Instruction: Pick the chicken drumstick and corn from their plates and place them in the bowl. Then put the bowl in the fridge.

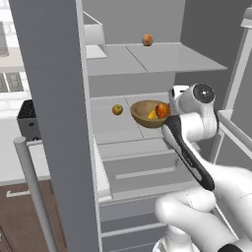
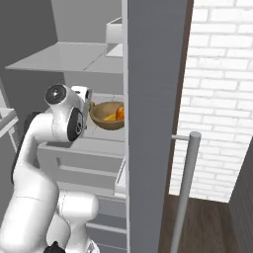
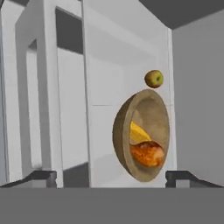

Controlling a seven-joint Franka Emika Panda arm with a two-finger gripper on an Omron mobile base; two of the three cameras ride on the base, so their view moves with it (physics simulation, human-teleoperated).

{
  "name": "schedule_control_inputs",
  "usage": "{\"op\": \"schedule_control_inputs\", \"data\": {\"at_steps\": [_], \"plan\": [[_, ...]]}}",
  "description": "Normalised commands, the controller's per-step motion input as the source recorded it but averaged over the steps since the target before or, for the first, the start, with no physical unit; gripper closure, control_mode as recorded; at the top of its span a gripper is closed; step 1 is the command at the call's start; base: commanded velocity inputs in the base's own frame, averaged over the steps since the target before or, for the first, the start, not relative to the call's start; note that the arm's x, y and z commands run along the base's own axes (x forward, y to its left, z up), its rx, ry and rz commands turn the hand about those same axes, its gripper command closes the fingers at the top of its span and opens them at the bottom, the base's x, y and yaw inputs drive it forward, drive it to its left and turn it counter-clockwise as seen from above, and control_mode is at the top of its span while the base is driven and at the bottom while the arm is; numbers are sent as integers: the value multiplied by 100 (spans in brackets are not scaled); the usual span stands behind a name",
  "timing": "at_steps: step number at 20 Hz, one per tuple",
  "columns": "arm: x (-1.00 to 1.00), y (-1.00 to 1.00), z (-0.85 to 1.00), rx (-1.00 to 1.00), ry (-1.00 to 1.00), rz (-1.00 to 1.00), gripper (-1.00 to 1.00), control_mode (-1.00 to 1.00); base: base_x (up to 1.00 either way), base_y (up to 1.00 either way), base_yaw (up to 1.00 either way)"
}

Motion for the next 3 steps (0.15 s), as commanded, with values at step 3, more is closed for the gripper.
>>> {"op": "schedule_control_inputs", "data": {"at_steps": [3], "plan": [[-63,10,0,0,17,0,-100,-100,0,0,0]]}}
